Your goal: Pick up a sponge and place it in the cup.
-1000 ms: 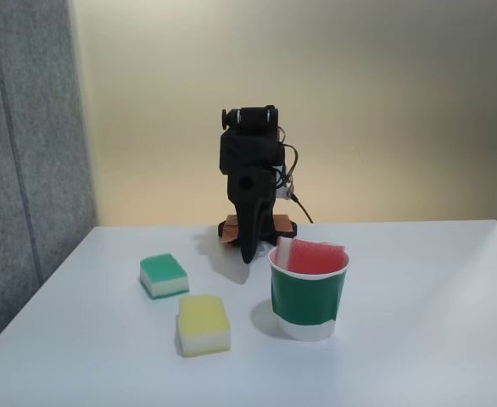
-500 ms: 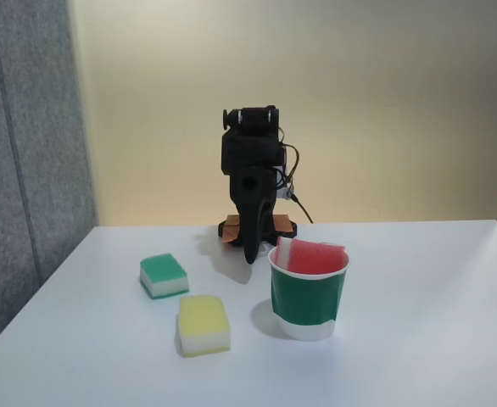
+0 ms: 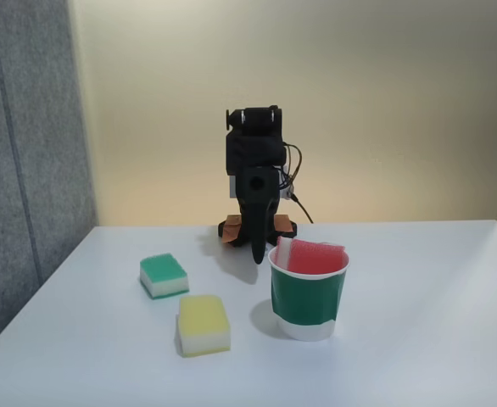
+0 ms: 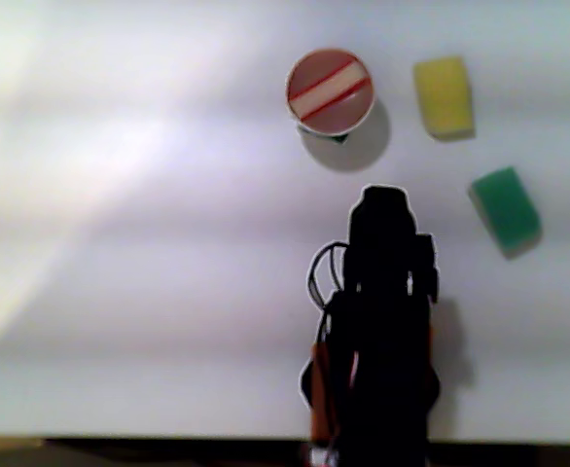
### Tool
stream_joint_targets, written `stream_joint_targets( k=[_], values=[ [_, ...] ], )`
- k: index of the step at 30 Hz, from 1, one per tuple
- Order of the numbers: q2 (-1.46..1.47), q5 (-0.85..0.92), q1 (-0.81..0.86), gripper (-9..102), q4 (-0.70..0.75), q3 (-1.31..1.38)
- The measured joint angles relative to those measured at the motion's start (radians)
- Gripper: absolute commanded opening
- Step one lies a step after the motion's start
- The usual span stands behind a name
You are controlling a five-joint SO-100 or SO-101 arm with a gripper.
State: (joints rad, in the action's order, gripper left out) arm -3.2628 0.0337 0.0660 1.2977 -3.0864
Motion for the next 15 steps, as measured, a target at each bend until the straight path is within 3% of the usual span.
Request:
stream_joint_targets(
  k=[15],
  values=[
    [0.000,0.000,-0.008,0,0.000,0.000]
  ],
)
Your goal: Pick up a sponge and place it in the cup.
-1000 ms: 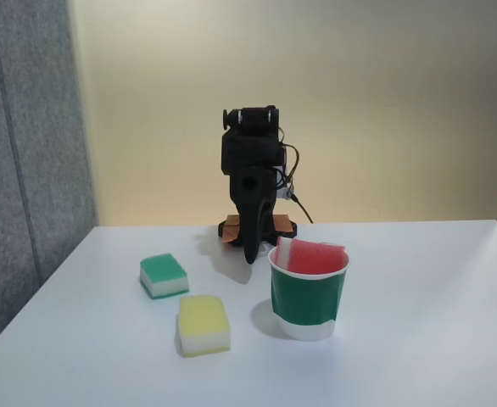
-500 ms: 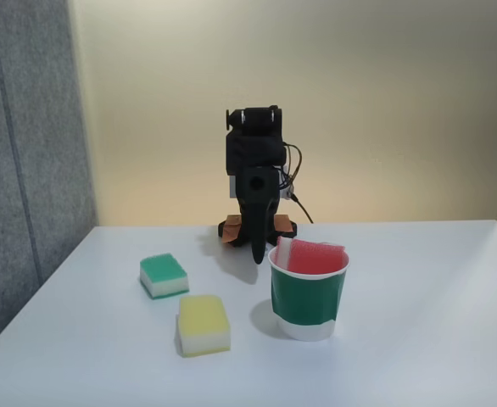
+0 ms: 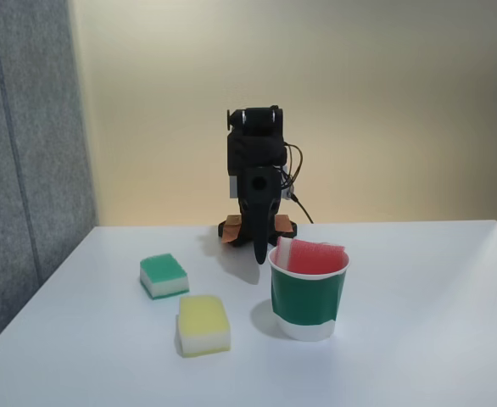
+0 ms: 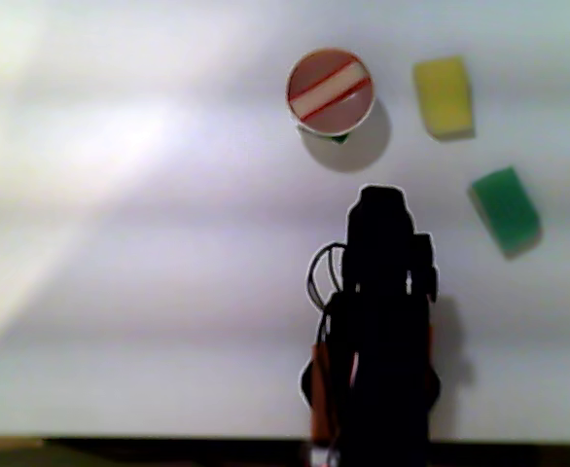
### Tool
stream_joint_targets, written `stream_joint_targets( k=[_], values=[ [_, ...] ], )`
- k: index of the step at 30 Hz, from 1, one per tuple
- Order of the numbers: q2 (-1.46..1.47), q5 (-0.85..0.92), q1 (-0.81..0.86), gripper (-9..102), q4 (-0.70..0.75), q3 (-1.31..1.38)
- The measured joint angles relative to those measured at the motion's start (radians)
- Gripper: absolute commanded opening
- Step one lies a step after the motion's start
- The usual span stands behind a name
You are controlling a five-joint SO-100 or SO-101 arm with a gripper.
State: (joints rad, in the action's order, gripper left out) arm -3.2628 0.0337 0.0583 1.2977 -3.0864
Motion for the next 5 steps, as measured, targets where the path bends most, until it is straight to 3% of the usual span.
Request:
stream_joint_targets(
  k=[5],
  values=[
    [0.000,0.000,0.000,0,0.000,0.000]
  ],
)
